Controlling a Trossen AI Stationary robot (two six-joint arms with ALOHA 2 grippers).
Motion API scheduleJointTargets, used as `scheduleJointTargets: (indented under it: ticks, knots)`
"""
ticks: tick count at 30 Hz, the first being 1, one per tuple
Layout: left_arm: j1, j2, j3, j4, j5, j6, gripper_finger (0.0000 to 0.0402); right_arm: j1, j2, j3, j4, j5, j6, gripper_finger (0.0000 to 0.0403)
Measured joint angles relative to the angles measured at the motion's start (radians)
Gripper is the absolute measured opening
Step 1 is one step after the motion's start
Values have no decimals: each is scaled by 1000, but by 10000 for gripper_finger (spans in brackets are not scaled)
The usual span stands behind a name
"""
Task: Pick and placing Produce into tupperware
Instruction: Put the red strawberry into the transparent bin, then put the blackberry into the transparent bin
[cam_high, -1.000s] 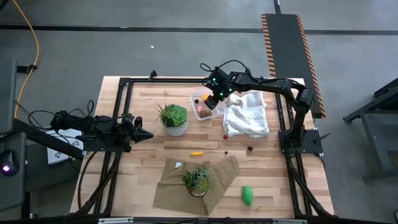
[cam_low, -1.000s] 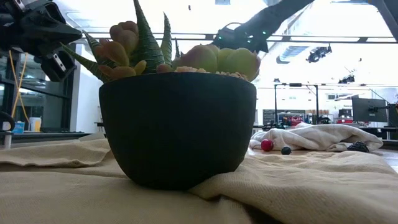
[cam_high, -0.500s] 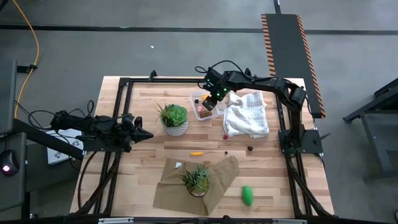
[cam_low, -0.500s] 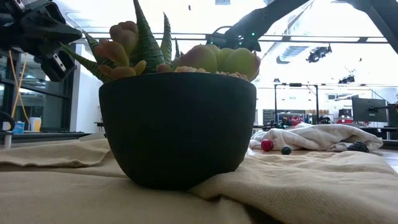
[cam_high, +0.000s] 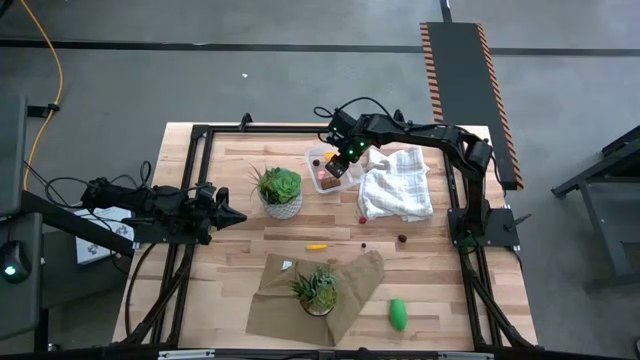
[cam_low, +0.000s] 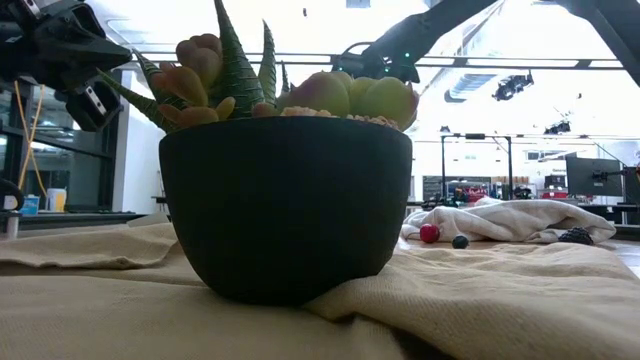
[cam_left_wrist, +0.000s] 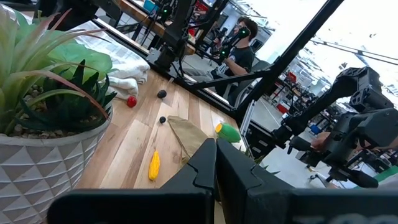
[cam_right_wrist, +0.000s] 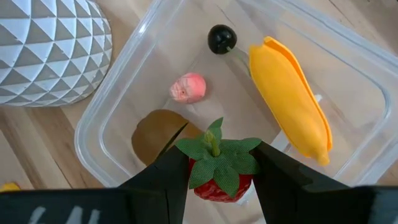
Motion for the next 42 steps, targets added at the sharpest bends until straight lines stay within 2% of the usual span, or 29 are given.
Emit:
scheduleJointTargets:
  ticks: [11,18,23,28,33,42]
  knots:
    - [0,0,0,0,0,0,1,0,0,0,0,-4,1,175]
    - [0,0,0,0,0,0,1,0,-1,0,-9,-4,3,179]
    - [0,0,0,0,0,0,1,4,-10,0,-102,-3,3,179]
    - [0,0,0,0,0,0,1,34,-11,0,-215,49,0,179]
    - [0,0,0,0,0,0,1,82,-17,0,-248,85,3,179]
    - [0,0,0,0,0,0,1,129,-147,0,-255,156,73,179]
